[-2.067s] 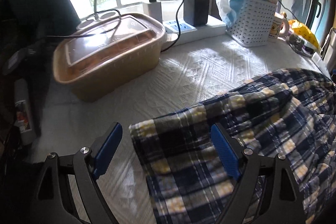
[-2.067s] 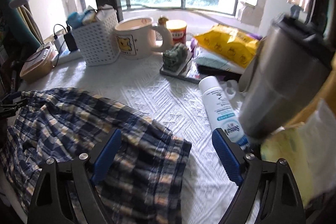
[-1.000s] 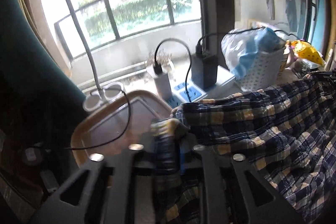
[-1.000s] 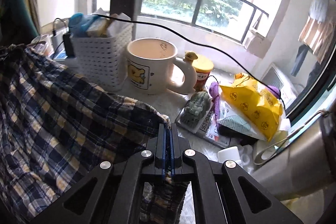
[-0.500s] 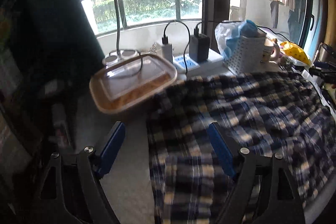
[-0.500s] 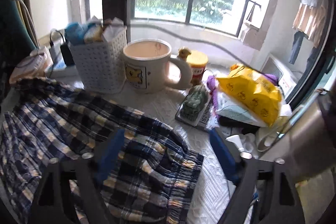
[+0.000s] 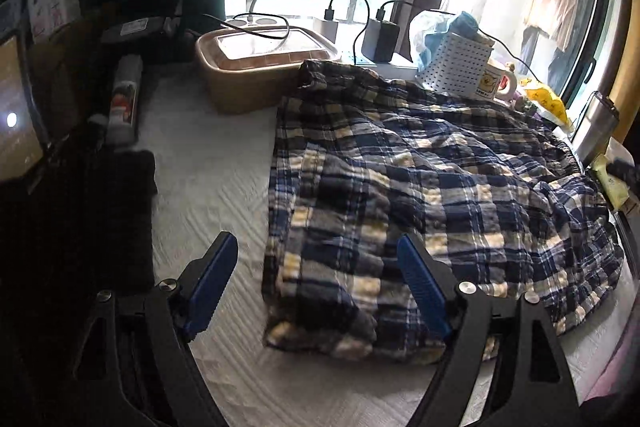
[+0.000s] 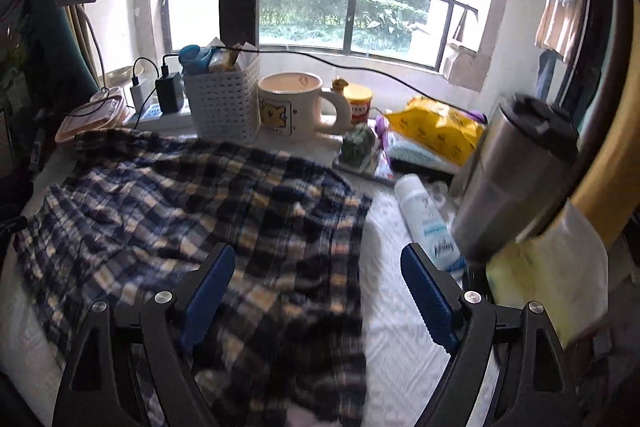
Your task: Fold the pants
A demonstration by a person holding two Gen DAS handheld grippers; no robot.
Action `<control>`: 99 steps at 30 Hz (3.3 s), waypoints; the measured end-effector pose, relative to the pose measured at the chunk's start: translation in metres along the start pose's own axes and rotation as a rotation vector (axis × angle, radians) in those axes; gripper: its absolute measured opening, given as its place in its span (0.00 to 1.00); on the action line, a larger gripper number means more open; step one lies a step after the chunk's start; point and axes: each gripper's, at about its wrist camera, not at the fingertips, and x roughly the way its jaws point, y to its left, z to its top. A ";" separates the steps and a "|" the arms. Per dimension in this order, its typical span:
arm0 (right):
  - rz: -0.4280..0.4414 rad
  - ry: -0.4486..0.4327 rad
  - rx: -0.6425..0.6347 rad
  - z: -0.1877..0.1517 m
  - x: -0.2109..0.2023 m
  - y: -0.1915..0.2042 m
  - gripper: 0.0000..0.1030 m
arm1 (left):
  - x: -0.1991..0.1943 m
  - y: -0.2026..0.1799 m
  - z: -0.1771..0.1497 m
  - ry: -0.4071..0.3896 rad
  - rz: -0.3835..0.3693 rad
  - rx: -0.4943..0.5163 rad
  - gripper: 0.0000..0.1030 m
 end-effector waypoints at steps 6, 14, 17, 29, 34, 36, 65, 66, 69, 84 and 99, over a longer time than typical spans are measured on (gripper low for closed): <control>0.002 0.049 0.037 -0.042 -0.017 -0.003 0.84 | 0.004 -0.008 -0.010 0.029 -0.009 0.003 0.52; 0.067 0.109 0.026 -0.086 -0.037 0.006 0.75 | 0.001 -0.006 -0.026 0.065 0.007 -0.067 0.19; 0.089 0.108 0.003 -0.094 -0.038 0.014 0.69 | -0.007 -0.008 -0.030 0.061 0.004 -0.058 0.14; 0.149 0.095 -0.015 -0.083 -0.008 0.016 0.09 | -0.073 -0.033 -0.024 -0.073 -0.030 0.021 0.11; 0.133 0.039 -0.053 -0.074 -0.039 0.014 0.07 | -0.107 -0.043 -0.018 -0.104 -0.041 0.051 0.11; 0.123 0.008 -0.049 -0.070 -0.057 0.007 0.06 | -0.116 -0.047 -0.016 -0.094 -0.054 0.071 0.11; 0.026 0.210 0.044 -0.148 -0.072 -0.044 0.06 | -0.092 -0.025 -0.114 0.419 -0.064 0.105 0.11; 0.026 0.208 0.060 -0.146 -0.073 -0.047 0.06 | -0.094 -0.023 -0.110 0.404 -0.059 0.117 0.12; 0.027 0.197 0.063 -0.138 -0.077 -0.051 0.15 | -0.098 -0.011 -0.079 0.306 -0.030 0.145 0.12; 0.031 0.074 0.018 -0.072 -0.078 -0.046 0.53 | 0.008 -0.036 0.016 0.182 -0.204 0.178 0.22; 0.053 0.254 -0.060 -0.102 -0.015 -0.012 0.53 | 0.004 -0.045 -0.049 0.235 -0.186 0.144 0.22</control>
